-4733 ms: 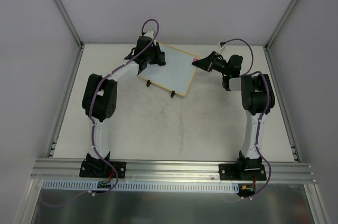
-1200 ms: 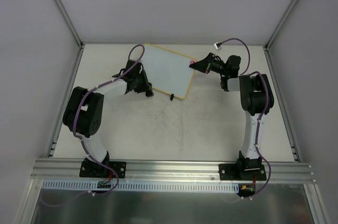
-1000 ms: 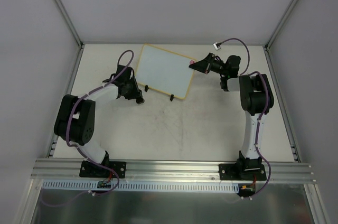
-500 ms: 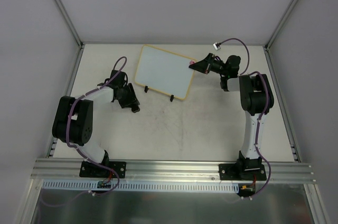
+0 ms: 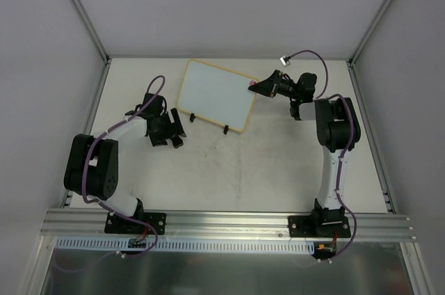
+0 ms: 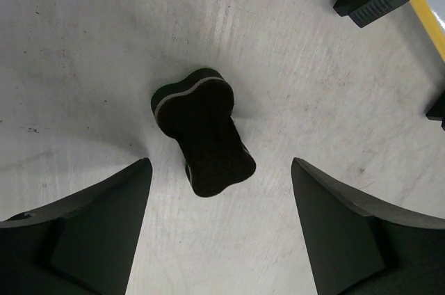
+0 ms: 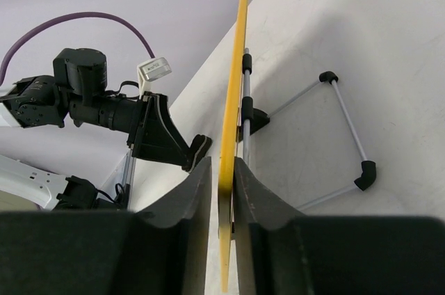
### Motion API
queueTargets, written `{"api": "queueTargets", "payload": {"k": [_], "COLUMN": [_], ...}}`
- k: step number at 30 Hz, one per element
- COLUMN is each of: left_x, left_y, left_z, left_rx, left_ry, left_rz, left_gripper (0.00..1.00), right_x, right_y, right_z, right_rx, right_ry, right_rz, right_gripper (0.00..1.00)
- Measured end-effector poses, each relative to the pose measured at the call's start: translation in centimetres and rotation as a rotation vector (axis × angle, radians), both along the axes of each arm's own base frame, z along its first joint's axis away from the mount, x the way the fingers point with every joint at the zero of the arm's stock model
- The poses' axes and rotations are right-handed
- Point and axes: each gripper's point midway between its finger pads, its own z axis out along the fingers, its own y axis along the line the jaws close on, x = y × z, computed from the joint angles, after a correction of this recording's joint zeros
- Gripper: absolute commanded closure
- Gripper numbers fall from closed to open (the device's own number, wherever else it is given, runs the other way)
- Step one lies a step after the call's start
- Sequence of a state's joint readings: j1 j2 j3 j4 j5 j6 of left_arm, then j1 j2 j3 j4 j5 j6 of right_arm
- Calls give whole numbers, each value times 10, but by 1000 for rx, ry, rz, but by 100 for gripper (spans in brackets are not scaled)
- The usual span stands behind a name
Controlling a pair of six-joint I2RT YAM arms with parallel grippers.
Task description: Erase the whiteboard
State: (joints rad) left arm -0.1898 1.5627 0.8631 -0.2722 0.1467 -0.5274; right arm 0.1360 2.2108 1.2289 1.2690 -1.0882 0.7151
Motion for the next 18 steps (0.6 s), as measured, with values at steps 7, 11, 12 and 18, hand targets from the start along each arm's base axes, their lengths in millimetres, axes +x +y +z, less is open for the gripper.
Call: {"api": "queueTargets", "payload": {"k": [7, 11, 12, 18], "left_x": [-4, -6, -6, -6], "left_y": [3, 6, 6, 6], "left_z": [3, 3, 4, 10], "left_rx": [14, 28, 29, 28], "left_ry": [5, 9, 8, -8], "left_rz": [1, 6, 6, 1], "left_gripper": [16, 16, 15, 15], "right_x": [-3, -3, -4, -5], "right_y": [1, 1, 1, 4], "right_z": [1, 2, 2, 3], "right_rx": [3, 3, 3, 4], "right_ry": [-2, -5, -6, -8], "right_rz": [14, 18, 19, 26], "right_gripper": [60, 54, 54, 50]}}
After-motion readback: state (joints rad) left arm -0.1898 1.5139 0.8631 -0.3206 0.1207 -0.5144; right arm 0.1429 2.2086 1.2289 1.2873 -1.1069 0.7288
